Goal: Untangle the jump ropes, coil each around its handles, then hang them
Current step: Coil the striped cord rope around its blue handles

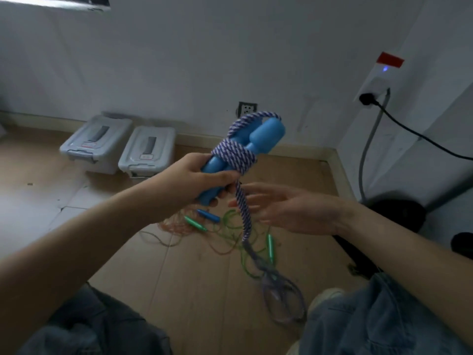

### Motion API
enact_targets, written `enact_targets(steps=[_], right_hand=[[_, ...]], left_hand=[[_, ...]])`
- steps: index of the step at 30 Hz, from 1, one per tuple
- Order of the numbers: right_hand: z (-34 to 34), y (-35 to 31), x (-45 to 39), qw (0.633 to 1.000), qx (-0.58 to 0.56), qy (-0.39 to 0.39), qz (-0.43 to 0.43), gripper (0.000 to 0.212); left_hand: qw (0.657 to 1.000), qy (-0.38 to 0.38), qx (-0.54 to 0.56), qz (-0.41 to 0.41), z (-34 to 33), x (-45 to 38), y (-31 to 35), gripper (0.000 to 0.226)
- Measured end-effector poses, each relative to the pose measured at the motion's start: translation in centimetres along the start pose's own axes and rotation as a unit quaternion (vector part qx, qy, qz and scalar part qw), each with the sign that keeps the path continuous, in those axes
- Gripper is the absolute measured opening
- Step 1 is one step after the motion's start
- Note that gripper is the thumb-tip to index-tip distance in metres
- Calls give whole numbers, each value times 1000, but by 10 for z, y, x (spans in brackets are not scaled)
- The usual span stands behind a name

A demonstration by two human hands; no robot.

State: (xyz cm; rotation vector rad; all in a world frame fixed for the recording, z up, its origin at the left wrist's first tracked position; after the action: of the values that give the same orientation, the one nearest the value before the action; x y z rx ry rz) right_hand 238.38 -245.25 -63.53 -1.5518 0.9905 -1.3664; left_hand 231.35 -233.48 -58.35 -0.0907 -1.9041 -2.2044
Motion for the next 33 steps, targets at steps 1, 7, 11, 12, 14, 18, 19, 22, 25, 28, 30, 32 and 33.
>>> enact_targets(steps=[1, 7, 11, 12, 14, 18, 19, 22, 25, 28, 30, 32, 33], right_hand=[[-2, -5, -4, 999, 26, 4, 25, 42], [9, -18, -8, 974, 159, 161, 22, 28], [6, -12, 2, 997, 38, 72, -1, 36], [3, -13, 4, 999, -22, 40, -1, 36], [-1, -18, 8, 996, -84, -7, 0, 34], [-8, -31, 10, 997, -52, -47, 25, 25], [-9, -35, 9, 998, -42, -45, 34, 25], [-4, -42, 3, 999, -13, -3, 51, 25], [15, -39, 1, 994, 18, 99, 33, 30], [35, -30, 6, 983, 30, 179, 14, 33], [47, -20, 10, 975, 60, 215, -21, 33], [57, -14, 16, 960, 123, 242, -60, 34], [62, -12, 19, 955, 147, 249, -72, 35]], left_hand=[[1000, -18, 1, 11, -3, 0, -2, 5], [997, 7, 65, 37, 7, -1, -7, 9], [973, 175, 145, 45, 59, -5, -12, 3], [972, 197, 114, 66, 70, -7, -19, 3], [972, 206, -39, 106, 82, -13, -36, 12], [899, 139, -391, 142, 67, -25, -63, 27], [864, 106, -464, 163, 57, -27, -70, 29], [766, -24, -628, 136, 9, -28, -88, 30], [745, -119, -654, 58, -43, -22, -93, 32], [709, -149, -684, -83, -72, -7, -68, 27], [678, -124, -689, -225, -87, 10, -36, 24], [729, -75, -632, -252, -84, 20, -6, 35], [789, -71, -570, -217, -77, 20, 3, 40]])
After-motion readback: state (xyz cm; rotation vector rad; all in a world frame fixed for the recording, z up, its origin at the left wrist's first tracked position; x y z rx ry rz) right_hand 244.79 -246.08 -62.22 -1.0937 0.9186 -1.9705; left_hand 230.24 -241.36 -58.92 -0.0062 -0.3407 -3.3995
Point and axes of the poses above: each hand's wrist, its own x-axis away from the middle knuckle, its own z-axis out of the back of the hand, y = z × x, the point moved 7 cm from there along -x, towards the middle knuckle, and after that the axes turned 8 degrees about -y, right-handed, at the moved point
